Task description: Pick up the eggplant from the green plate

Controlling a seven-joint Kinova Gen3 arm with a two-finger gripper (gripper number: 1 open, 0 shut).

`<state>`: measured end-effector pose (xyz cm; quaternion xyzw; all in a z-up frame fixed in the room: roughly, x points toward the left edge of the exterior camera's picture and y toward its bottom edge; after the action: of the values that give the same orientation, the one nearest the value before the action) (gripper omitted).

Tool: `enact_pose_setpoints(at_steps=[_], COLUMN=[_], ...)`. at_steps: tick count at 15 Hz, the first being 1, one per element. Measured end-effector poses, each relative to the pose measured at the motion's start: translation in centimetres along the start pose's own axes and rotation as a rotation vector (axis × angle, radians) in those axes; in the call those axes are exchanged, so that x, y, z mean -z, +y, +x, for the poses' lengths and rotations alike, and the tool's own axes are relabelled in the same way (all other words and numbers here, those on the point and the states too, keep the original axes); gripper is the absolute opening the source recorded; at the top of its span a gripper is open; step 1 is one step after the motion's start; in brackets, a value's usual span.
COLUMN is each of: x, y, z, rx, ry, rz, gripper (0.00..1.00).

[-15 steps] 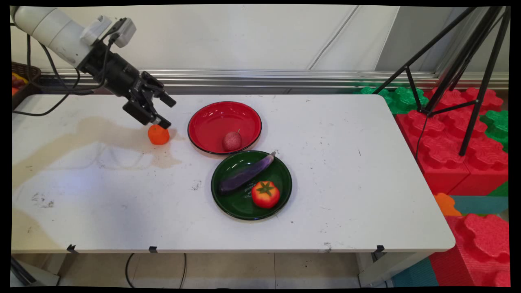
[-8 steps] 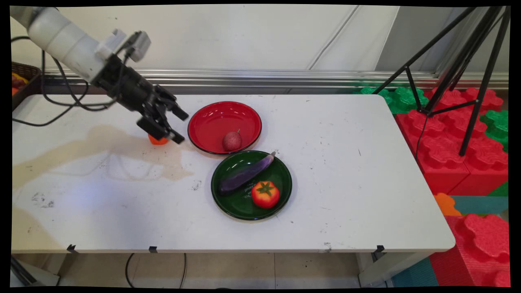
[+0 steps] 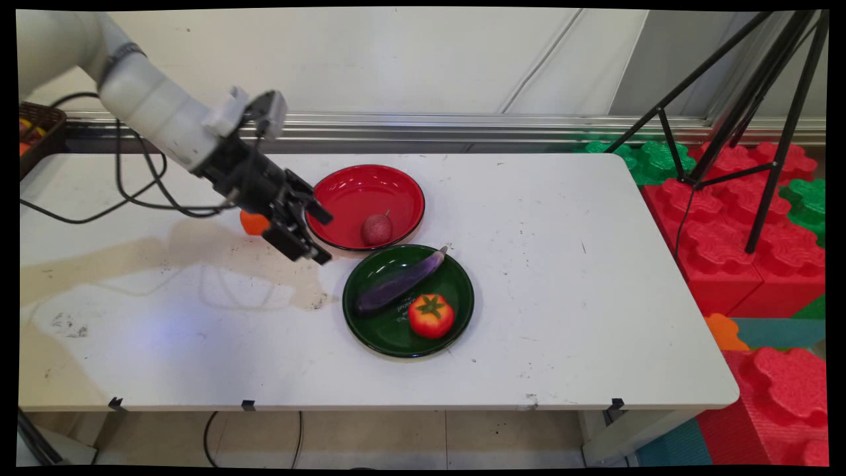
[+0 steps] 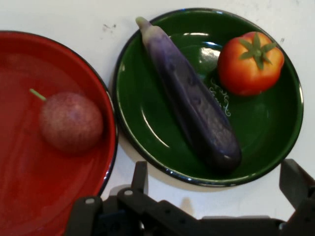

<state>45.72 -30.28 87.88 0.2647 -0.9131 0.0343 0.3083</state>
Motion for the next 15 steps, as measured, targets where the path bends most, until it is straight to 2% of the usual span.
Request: enact_pose_setpoints(at_steps=[7,15], x=[-5.8,-10.9], y=[2.1,2.7], z=[1.3,2.0], rx=[0.026,0.028], ry=[-0.054,-0.103], rz=[0.004,0.015], gripper=[1.00,1.00])
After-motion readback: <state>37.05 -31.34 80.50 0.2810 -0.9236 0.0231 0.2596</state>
